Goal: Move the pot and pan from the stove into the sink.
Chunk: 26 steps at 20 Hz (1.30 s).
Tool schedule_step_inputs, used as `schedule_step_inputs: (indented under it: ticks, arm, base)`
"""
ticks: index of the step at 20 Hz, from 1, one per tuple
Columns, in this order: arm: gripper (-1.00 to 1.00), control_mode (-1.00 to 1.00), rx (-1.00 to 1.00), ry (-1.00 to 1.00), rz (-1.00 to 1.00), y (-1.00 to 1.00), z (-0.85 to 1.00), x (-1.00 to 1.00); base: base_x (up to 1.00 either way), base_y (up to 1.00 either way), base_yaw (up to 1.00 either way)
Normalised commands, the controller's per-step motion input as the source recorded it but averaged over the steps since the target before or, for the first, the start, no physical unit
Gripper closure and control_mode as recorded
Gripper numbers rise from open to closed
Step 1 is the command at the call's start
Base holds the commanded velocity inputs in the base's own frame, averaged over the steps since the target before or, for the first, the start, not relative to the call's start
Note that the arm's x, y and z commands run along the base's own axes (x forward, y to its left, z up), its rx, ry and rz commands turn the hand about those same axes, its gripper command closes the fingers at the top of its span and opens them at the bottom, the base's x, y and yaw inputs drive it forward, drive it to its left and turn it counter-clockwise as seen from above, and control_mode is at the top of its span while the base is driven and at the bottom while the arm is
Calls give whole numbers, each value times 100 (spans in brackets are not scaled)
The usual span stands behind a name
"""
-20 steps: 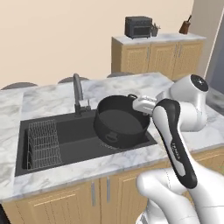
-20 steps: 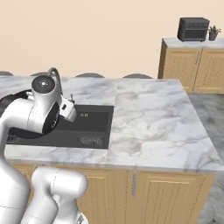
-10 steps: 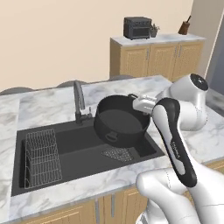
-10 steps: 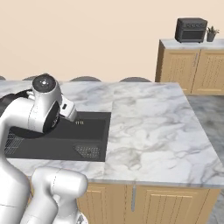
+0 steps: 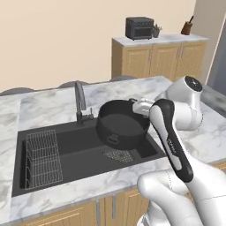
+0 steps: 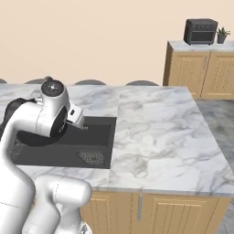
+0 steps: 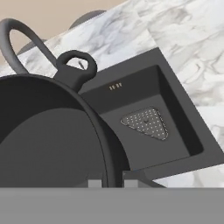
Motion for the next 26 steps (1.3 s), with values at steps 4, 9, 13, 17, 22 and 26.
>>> schedule_step_inputs:
  ticks: [4,9,13,17,22,26]
  arm:
    - [100,-100,0,6,0,-17,-19,48]
    - [100,-100,0,6,0,-18,-24,43]
    - [100,-100,0,11,0,-13,-47,23]
    - [100,-100,0,8,0,-10,-53,24]
    - [100,-100,0,-2,-5,0,-32,53]
    - [100,-100,0,-5,-10,6,-26,61]
  base:
    - [0,0,0]
    - [0,0,0]
    - [0,0,0]
    - [0,0,0]
    - [0,0,0]
    - [0,0,0]
